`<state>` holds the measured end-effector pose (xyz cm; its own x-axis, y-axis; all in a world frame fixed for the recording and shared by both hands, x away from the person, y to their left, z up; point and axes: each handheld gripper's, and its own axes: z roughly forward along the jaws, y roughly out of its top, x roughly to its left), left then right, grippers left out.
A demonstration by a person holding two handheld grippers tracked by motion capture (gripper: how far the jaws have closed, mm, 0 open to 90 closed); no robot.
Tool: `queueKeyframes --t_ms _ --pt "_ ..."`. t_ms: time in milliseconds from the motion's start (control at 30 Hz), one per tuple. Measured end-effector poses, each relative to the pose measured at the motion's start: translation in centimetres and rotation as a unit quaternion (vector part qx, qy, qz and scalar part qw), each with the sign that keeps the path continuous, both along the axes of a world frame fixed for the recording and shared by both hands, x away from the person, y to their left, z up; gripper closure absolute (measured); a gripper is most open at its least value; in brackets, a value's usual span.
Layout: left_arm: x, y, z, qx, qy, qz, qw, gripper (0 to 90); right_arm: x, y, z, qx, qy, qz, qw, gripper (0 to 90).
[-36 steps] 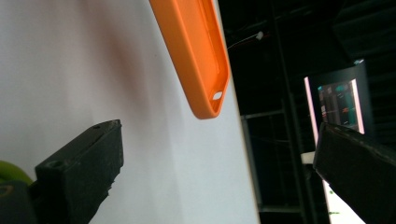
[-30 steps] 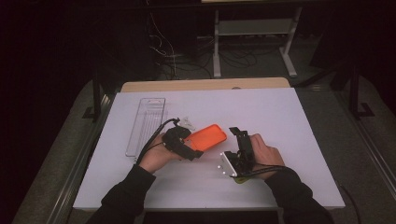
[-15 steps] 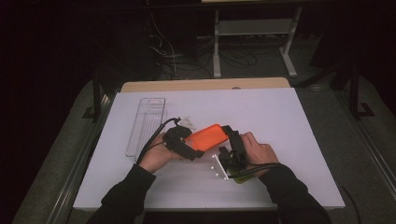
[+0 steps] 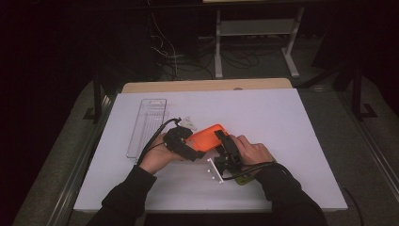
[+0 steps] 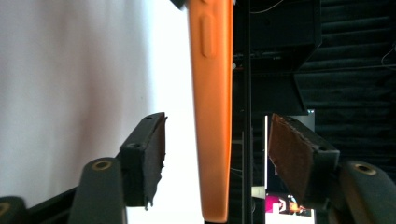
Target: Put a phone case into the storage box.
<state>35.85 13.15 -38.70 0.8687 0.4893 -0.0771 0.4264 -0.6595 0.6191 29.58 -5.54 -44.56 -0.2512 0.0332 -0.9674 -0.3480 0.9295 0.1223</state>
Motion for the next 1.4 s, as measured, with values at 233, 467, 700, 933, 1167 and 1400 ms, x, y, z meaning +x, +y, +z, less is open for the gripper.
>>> queueKeyframes --t_ms 233,467,700,933,1167,1400 --pt "-0.02 0.01 0.00 0.002 -0.001 0.000 1.0000 16.0 -0.38 0.40 -0.50 -0.004 -0.005 0.007 1.0000 50.5" --pt "-0.01 0.02 0.00 0.002 -0.002 -0.001 1.0000 16.0 -0.53 0.52 -0.50 -0.011 -0.010 0.012 0.9998 61.3" --pt "-0.17 -0.20 -0.14 -0.011 0.002 0.010 0.9999 16.0 -0.58 0.44 -0.54 -0.020 -0.011 0.015 0.9996 69.8" --pt "-0.19 -0.21 -0.14 -0.013 0.002 0.011 0.9999 16.0 -0.66 0.48 -0.54 -0.022 -0.015 0.014 0.9995 77.3" --pt "-0.23 -0.09 0.02 0.001 -0.010 -0.003 0.9999 15.3 -0.75 0.51 -0.58 -0.026 -0.027 0.015 0.9992 77.8" --pt "-0.47 0.28 0.68 -0.021 -0.019 -0.010 0.9996 10.2 -0.59 0.16 -0.47 -0.025 -0.024 0.008 0.9994 77.8"
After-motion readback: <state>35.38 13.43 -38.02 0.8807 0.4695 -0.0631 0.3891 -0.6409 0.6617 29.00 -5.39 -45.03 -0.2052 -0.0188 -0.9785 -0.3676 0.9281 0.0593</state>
